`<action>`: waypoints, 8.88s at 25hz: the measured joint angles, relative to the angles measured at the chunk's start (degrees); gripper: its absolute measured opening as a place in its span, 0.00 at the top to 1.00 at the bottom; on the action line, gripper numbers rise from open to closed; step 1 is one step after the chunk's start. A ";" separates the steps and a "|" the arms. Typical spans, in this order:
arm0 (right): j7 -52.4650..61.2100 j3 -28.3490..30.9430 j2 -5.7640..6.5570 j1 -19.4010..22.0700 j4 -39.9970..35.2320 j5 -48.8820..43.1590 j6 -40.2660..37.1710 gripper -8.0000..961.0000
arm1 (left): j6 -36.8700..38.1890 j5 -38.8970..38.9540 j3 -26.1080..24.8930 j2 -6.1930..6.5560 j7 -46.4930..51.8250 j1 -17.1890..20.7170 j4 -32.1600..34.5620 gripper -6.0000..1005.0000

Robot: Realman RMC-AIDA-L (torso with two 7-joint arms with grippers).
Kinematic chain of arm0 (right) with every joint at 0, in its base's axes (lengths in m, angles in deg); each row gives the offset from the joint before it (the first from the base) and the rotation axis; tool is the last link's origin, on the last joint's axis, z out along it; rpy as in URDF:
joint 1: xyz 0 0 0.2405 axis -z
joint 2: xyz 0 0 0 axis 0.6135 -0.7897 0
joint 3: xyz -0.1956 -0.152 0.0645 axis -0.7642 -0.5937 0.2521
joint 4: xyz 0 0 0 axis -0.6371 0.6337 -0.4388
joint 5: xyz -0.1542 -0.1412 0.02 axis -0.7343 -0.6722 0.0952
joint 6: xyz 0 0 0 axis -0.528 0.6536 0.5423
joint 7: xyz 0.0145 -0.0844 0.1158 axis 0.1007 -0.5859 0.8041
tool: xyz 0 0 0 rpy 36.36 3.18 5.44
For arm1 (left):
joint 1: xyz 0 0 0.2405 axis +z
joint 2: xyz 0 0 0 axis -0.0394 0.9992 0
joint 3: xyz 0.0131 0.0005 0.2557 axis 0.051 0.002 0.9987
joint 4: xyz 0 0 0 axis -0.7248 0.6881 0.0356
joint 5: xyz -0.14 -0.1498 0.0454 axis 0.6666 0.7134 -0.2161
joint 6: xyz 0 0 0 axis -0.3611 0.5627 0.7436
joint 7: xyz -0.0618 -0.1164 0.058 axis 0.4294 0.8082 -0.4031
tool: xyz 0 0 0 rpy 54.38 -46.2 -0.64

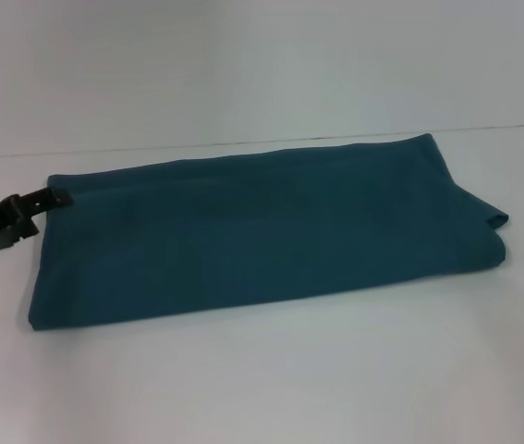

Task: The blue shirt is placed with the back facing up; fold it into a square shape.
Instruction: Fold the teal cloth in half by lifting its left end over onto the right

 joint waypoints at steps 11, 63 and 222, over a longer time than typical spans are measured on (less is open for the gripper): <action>-0.15 -0.28 -0.20 -0.91 0.27 -1.34 0.54 0.10 | -6.41 2.31 -4.94 -1.91 0.95 -1.76 -5.95 0.13; -1.22 -0.54 -0.77 -1.19 -0.15 -2.74 0.93 0.10 | 6.36 0.86 -6.82 -3.17 8.02 5.63 1.58 0.13; -2.15 -0.54 -2.82 -1.80 0.44 -6.57 2.92 0.10 | 11.52 -3.36 -13.63 -2.68 16.98 8.04 -5.74 0.13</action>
